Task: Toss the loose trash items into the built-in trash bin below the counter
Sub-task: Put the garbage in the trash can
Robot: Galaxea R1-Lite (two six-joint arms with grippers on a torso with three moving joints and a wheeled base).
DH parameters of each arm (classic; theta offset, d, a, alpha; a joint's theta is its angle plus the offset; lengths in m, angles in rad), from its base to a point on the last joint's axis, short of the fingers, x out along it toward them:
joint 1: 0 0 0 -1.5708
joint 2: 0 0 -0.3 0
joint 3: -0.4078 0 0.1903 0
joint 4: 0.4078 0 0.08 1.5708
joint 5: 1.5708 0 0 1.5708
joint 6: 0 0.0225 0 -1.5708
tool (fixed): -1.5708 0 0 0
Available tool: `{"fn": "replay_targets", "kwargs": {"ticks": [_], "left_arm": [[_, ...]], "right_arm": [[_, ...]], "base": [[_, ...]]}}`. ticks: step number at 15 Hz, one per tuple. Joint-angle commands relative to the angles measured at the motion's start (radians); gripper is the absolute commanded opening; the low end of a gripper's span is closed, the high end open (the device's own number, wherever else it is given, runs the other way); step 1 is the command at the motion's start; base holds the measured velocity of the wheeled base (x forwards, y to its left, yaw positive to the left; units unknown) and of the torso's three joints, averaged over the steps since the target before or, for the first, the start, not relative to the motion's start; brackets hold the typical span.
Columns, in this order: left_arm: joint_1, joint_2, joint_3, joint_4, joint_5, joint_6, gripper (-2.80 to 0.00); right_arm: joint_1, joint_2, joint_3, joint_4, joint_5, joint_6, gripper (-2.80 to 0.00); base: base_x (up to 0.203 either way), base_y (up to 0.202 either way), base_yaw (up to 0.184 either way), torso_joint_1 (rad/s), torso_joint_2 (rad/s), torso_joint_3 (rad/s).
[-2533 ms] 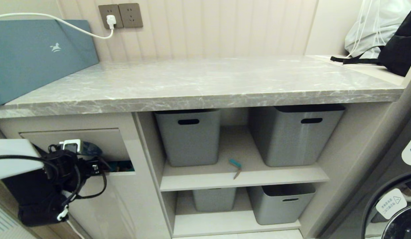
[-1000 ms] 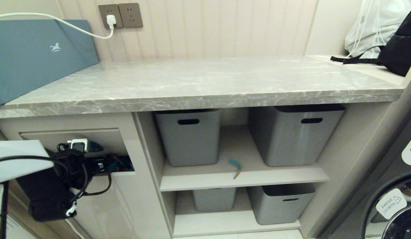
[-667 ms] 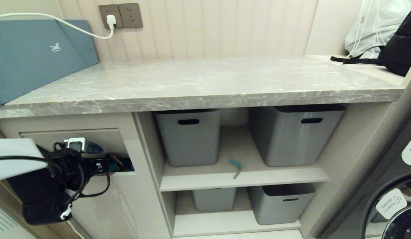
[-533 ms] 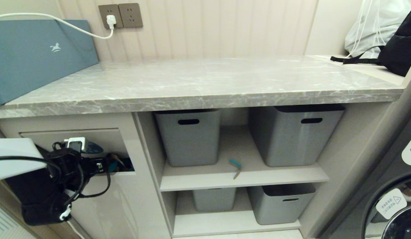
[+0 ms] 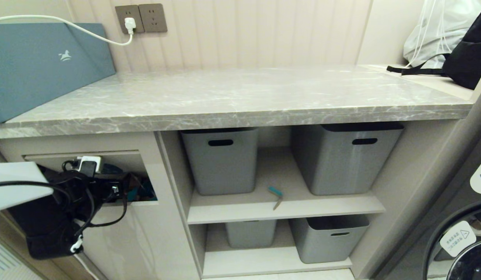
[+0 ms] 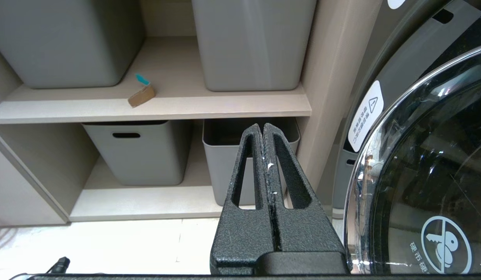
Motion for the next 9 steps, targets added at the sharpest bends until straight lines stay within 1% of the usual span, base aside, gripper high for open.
{"fn": "replay_targets", "kwargs": {"ticks": [1,4,5,6,8,9], "left_arm": [[-0.009,-0.004,0.005,0.013,0.0,-0.146,0.0],[-0.027,-0.027,0.011,0.083,0.001,-0.389,0.0],[-0.029,-0.033,0.012,0.127,0.003,-0.432,0.0],[-0.028,-0.036,0.012,0.153,0.012,-0.439,0.0],[-0.028,-0.038,0.006,0.15,0.01,-0.421,0.0],[-0.026,-0.039,0.005,0.149,0.011,-0.368,0.0]], "right_arm": [[0.001,0.0,0.0,0.0,0.0,0.0,-2.8],[0.0,0.0,0.0,0.0,0.0,0.0,-2.8],[0.0,0.0,0.0,0.0,0.0,0.0,-2.8],[0.0,0.0,0.0,0.0,0.0,0.0,-2.8],[0.0,0.0,0.0,0.0,0.0,0.0,-2.8],[0.0,0.0,0.0,0.0,0.0,0.0,-2.8]], "base": [[0.0,0.0,0.0,0.0,0.0,0.0],[0.0,0.0,0.0,0.0,0.0,0.0],[0.0,0.0,0.0,0.0,0.0,0.0],[0.0,0.0,0.0,0.0,0.0,0.0],[0.0,0.0,0.0,0.0,0.0,0.0],[0.0,0.0,0.0,0.0,0.0,0.0]]}}
